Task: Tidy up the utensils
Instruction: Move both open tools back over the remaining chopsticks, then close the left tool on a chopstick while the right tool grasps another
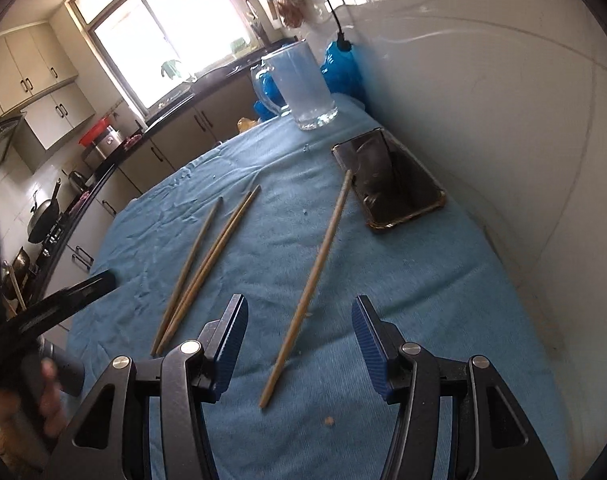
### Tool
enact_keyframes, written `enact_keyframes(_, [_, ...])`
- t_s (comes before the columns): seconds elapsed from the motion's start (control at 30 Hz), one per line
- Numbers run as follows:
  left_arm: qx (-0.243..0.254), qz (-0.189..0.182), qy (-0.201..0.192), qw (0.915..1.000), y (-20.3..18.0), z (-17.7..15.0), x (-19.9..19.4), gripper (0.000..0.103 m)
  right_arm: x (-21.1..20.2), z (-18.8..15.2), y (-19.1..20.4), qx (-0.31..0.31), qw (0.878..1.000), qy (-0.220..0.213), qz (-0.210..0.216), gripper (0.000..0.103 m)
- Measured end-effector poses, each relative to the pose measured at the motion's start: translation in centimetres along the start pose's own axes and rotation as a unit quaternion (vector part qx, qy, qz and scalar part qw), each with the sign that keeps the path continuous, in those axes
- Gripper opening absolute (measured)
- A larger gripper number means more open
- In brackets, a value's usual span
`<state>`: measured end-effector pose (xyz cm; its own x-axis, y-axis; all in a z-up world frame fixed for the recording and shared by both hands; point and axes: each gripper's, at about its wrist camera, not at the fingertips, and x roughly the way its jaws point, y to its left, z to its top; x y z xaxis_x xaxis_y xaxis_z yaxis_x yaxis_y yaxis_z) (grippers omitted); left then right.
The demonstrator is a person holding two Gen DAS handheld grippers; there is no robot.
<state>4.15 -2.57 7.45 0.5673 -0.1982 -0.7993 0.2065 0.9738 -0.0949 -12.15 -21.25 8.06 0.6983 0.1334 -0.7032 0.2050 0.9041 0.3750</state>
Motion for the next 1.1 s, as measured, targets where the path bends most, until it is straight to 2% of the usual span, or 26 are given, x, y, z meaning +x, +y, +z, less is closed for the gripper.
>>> enact_keyframes(0.17, [0.022, 0.014, 0.031, 0.9992, -0.9, 1.8, 5.3, 0.061, 1.9, 0.7, -0.1, -0.008, 1.0, 0.012, -0.006, 0.058])
enact_keyframes(0.33, [0.012, 0.014, 0.043, 0.9989, -1.0, 3.7, 8.3, 0.058, 3.5, 1.5, -0.4, -0.008, 1.0, 0.021, -0.017, 0.058])
enact_keyframes(0.4, [0.017, 0.019, 0.051, 0.9984, -1.3, 4.4, 9.5, 0.05, 4.1, 1.9, -0.4, -0.009, 1.0, 0.022, -0.02, 0.058])
enact_keyframes(0.43, [0.016, 0.02, 0.058, 0.998, -1.4, 4.7, 10.2, 0.038, 4.3, 2.0, -0.3, -0.01, 0.999, 0.023, -0.022, 0.058])
enact_keyframes(0.53, [0.029, 0.032, 0.055, 0.9975, -2.0, 5.3, 11.1, 0.033, 5.5, 2.6, -0.1, -0.013, 0.999, 0.026, -0.028, 0.058])
enact_keyframes(0.6, [0.037, 0.038, 0.052, 0.9972, -2.3, 5.6, 11.2, 0.026, 6.3, 2.8, 0.1, -0.014, 0.999, 0.027, -0.034, 0.058])
enact_keyframes(0.63, [0.036, 0.042, 0.052, 0.9971, -2.3, 5.6, 11.2, 0.014, 6.5, 3.0, 0.2, -0.015, 0.999, 0.027, -0.036, 0.058])
enact_keyframes(0.67, [0.031, 0.048, 0.053, 0.997, -2.1, 5.6, 11.1, 0.007, 7.0, 3.2, 0.5, -0.017, 0.999, 0.027, -0.041, 0.057])
enact_keyframes(0.73, [0.02, 0.038, 0.059, 0.9973, -1.6, 5.5, 10.8, 0.007, 7.7, 3.6, 1.0, -0.027, 0.998, 0.029, -0.05, 0.033])
enact_keyframes(0.77, [0.013, 0.034, 0.062, 0.9974, -1.2, 5.4, 10.6, 0.007, 8.1, 3.7, 1.3, -0.032, 0.997, 0.033, -0.056, 0.012])
enact_keyframes(0.8, [0.005, 0.029, 0.067, 0.9973, -0.7, 5.2, 10.3, 0.007, 8.4, 3.7, 1.5, -0.033, 0.997, 0.038, -0.062, 0.006])
enact_keyframes(0.93, [-0.026, 0.006, 0.087, 0.9959, 1.1, 3.5, 8.6, 0.007, 8.9, 3.5, 1.5, -0.024, 0.997, 0.05, -0.058, 0.001])
enact_keyframes(1.1, [-0.014, 0.0, 0.094, 0.9954, 1.5, -0.6, 5.2, 0.007, 7.5, 1.7, 1.0, -0.015, 0.996, 0.068, -0.049, 0.001])
